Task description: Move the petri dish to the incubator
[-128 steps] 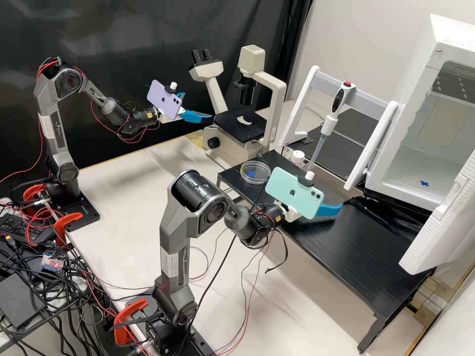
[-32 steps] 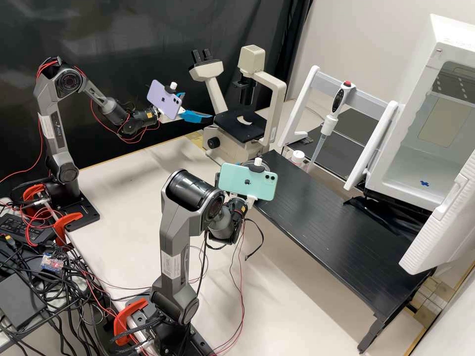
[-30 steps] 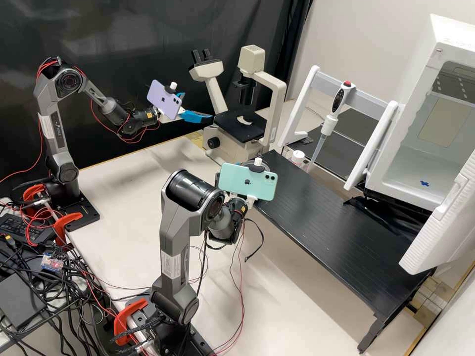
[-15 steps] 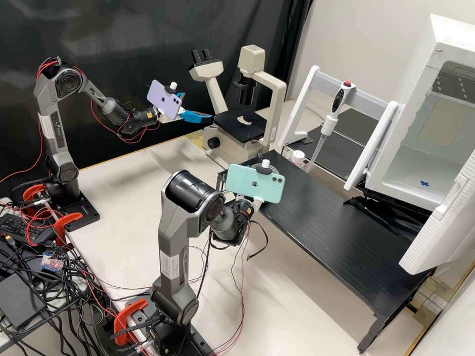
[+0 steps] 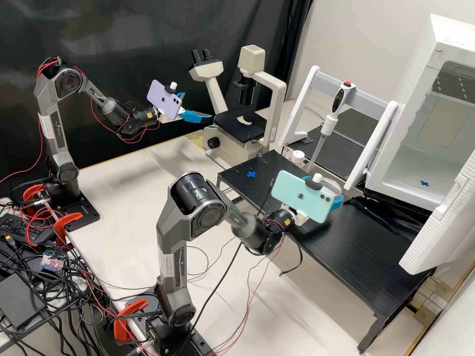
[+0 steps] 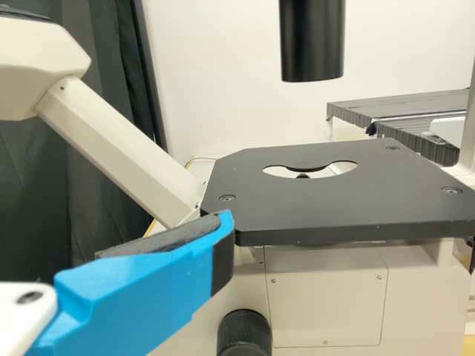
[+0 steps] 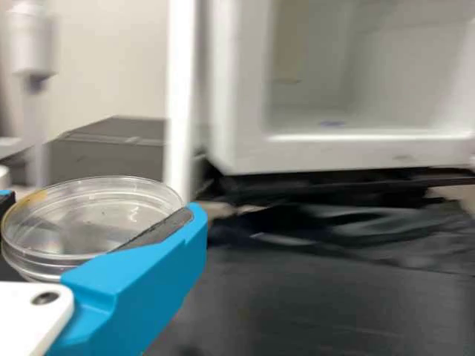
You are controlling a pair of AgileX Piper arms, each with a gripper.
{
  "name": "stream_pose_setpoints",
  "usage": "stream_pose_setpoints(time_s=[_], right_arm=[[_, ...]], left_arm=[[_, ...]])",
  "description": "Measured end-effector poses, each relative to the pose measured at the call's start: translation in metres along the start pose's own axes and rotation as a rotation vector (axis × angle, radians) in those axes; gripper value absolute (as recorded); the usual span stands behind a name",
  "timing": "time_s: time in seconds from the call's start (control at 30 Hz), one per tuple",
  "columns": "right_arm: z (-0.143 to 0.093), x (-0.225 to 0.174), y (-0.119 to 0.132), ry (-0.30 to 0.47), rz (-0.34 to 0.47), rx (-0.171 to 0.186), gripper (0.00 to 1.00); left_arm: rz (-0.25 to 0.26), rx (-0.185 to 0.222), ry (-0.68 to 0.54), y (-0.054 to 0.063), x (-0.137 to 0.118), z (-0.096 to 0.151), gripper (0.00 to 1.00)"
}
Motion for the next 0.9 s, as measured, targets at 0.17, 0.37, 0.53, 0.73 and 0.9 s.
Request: stream_pose_setpoints(time_s=[0.17, 0.37, 0.53, 0.73, 0.9], right_arm=[[0.009, 0.014, 0.038, -0.033, 0.101, -0.015, 0.0], [0.015, 0.042, 0.067, -0.087, 0.163, -0.004, 0.0], [0.018, 0.064, 0.084, -0.15, 0.186, 0.003, 0.0], [0.024, 0.095, 0.106, -0.221, 0.23, 0.012, 0.0], [0.025, 0.126, 0.118, -0.255, 0.239, 0.004, 0.0]], left_arm=[[0.0, 0.0, 0.0, 0.0, 0.0, 0.0, 1.0], [0.0, 0.0, 0.0, 0.0, 0.0, 0.0, 1.0], [0.0, 0.0, 0.0, 0.0, 0.0, 0.0, 1.0], [0.0, 0.0, 0.0, 0.0, 0.0, 0.0, 1.0], [0.0, 0.0, 0.0, 0.0, 0.0, 0.0, 1.0]])
